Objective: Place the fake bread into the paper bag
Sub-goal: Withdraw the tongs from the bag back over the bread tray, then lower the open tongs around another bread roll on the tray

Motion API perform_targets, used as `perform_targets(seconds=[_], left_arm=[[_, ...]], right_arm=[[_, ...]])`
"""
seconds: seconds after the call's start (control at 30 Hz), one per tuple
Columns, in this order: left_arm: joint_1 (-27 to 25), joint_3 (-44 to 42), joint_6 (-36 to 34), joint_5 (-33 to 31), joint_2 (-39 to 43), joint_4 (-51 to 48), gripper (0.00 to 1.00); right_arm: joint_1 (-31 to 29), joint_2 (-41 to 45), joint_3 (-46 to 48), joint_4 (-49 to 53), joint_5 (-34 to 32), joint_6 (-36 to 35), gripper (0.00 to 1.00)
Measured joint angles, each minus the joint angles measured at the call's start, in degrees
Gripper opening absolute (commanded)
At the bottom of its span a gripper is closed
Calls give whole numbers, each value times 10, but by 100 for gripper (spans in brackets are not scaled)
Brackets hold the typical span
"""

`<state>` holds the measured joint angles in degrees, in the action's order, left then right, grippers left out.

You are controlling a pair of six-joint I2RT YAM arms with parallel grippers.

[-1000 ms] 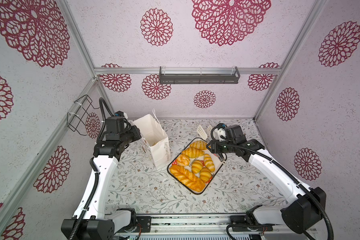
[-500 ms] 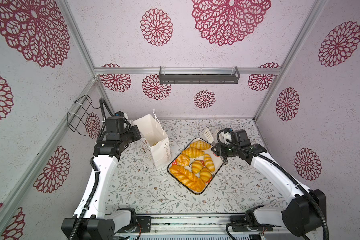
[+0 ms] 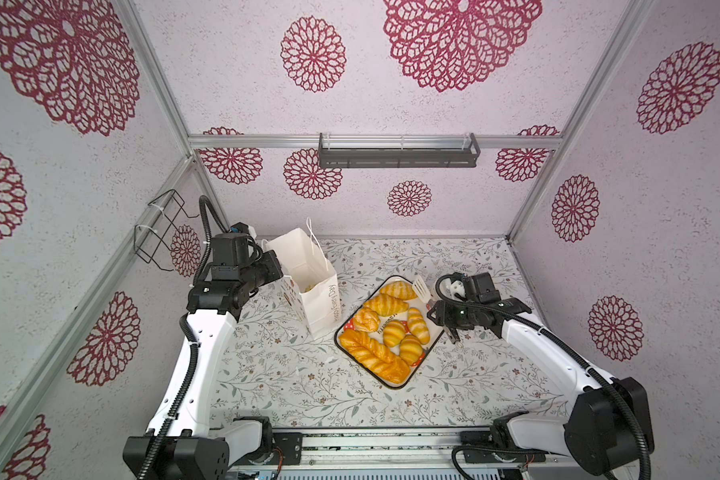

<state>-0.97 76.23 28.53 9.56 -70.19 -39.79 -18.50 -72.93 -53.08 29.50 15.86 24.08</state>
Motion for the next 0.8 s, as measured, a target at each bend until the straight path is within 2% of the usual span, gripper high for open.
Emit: perform_targets(seconds=[0.23, 0.5, 0.8], left_arm=[[0, 0, 0, 5, -2, 1, 0], [0, 0, 0, 8, -11, 1, 0], [0, 0, 2, 15, -14, 5, 0]], right_arm=[[0, 36, 26, 20, 5, 1, 47], [-2, 39, 52, 33, 7, 1, 50], [-37, 39, 71, 45, 4, 7, 51]])
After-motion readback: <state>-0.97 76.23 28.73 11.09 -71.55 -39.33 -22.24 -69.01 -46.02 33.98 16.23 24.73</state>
